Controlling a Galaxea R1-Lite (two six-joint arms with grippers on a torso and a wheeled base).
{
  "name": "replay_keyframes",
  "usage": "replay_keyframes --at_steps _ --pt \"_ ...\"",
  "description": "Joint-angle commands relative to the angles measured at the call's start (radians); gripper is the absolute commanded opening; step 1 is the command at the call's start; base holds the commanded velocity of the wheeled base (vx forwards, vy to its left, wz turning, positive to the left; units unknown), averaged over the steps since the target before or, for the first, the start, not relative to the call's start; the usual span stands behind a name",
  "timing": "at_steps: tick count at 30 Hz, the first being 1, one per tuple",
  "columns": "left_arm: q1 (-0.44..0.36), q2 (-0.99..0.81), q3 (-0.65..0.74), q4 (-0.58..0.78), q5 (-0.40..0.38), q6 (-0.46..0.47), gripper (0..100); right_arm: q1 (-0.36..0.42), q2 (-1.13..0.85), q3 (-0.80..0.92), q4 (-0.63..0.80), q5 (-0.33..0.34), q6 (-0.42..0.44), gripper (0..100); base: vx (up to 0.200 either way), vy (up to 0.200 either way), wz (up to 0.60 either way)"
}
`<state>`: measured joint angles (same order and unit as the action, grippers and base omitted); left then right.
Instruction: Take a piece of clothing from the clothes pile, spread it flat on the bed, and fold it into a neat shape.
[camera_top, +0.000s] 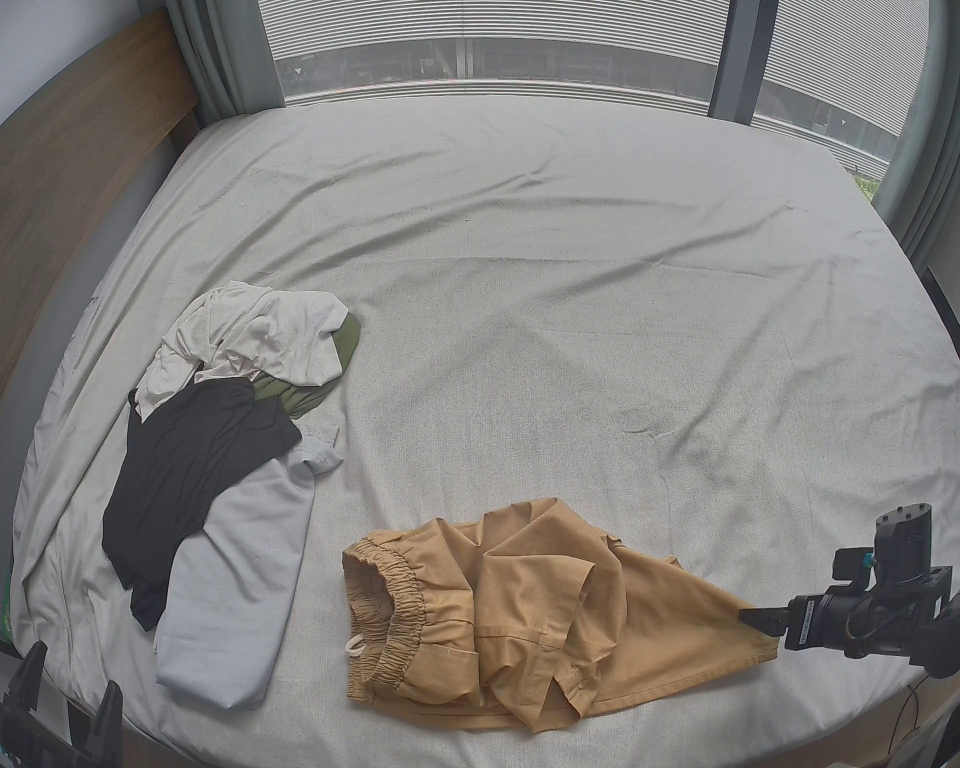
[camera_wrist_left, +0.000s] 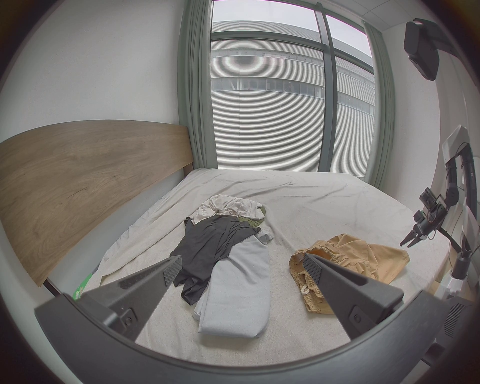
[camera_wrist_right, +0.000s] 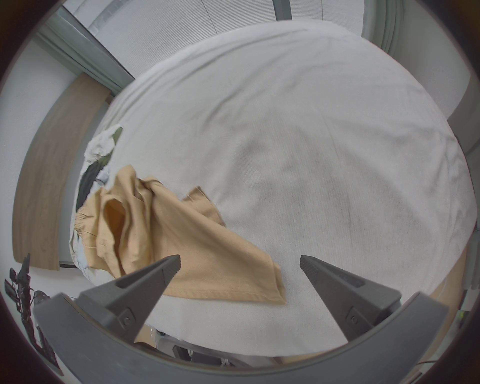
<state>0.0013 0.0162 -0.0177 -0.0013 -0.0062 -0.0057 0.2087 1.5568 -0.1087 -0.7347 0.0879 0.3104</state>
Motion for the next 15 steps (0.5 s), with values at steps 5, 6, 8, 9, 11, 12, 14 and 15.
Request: replay_keyframes --at_steps 5,6,8,9,11,12,14,15 --pt "0.0 -0.016 0.018 0.0 0.0 0.0 100 0.103 -0.185 -0.063 -0.006 0.0 -0.002 100 0.0 0.0 0.0" --pt "0.0 -0.016 0.018 0.0 0.0 0.0 100 0.166 -0.179 -0.094 -0.009 0.007 -0.002 100 0.0 0.0 0.0" --pt "0.0 -0.016 0.018 0.0 0.0 -0.002 100 0.219 -0.173 -0.103 -0.008 0.026 -0.001 100 0.0 0.0 0.0" --pt "0.0 -0.016 0.018 0.0 0.0 -0.002 100 0.242 -0.164 -0.108 -0.008 0.033 0.001 100 0.0 0.0 0.0" --pt "0.0 -0.016 0.018 0.0 0.0 -0.002 100 0.279 -0.13 -0.117 -0.012 0.046 0.003 100 0.0 0.0 0.0" --pt "0.0 -0.016 0.018 0.0 0.0 -0.002 100 0.311 -0.101 -0.128 -0.015 0.056 0.006 100 0.0 0.0 0.0" --pt "0.0 -0.016 0.018 0.0 0.0 -0.003 100 0.342 -0.073 -0.143 -0.015 0.073 0.006 100 0.0 0.0 0.0" --pt "0.0 -0.016 0.018 0.0 0.0 -0.003 100 0.362 -0.058 -0.152 -0.015 0.089 0.009 100 0.0 0.0 0.0"
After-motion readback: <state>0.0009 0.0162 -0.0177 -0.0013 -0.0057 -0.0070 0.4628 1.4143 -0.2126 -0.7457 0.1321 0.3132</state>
